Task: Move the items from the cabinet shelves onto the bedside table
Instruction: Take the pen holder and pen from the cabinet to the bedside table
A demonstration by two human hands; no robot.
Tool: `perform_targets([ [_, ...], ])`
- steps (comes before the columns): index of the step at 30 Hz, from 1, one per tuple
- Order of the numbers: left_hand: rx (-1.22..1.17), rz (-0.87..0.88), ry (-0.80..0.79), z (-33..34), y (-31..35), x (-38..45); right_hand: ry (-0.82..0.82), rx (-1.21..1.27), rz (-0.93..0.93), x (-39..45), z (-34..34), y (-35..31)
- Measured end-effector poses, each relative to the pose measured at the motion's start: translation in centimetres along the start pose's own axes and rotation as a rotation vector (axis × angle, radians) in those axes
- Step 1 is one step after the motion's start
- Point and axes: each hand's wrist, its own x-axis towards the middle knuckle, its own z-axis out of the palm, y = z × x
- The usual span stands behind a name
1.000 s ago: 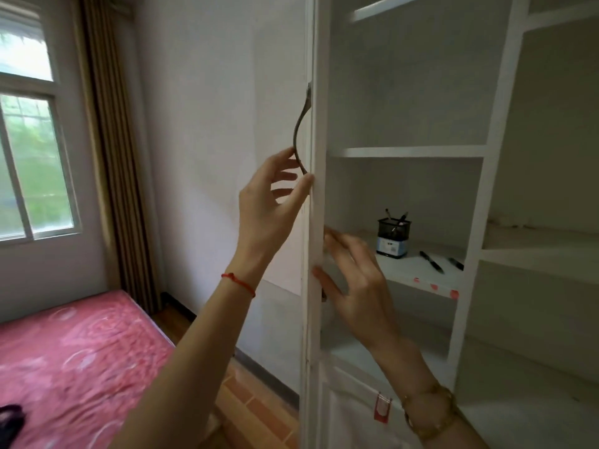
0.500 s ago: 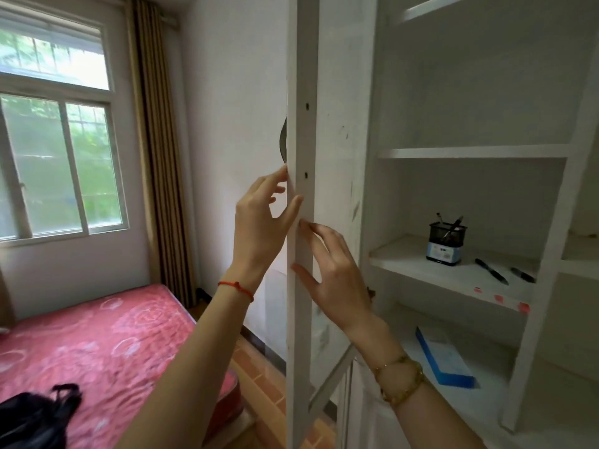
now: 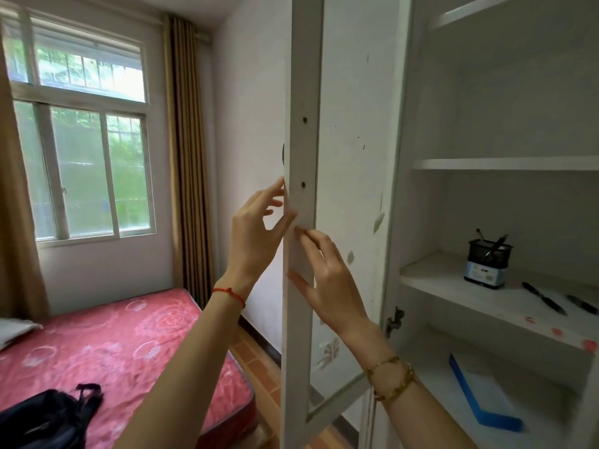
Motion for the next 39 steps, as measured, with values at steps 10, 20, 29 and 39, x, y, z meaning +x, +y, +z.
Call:
perform_targets([
  [10, 0.177, 0.064, 0.04, -0.7, 1.7, -1.9, 0.052, -0.004, 0.081, -1.3, -1.8, 1.9],
  [20, 0.182, 0.099, -0.143, 3.5, 5.7, -6.8, 0.022, -0.06, 0.203, -7.9, -8.6, 7.0],
  [29, 0.016, -0.096, -0.281, 15.5, 9.4, -10.2, -0.029, -0.199, 0.356, -13.6, -16.7, 16.1],
  [39, -0.153, -0.22, -0.406, 27.8, 10.1, -10.2, -0.093, -0.347, 0.556, -14.9, -20.0, 25.3],
])
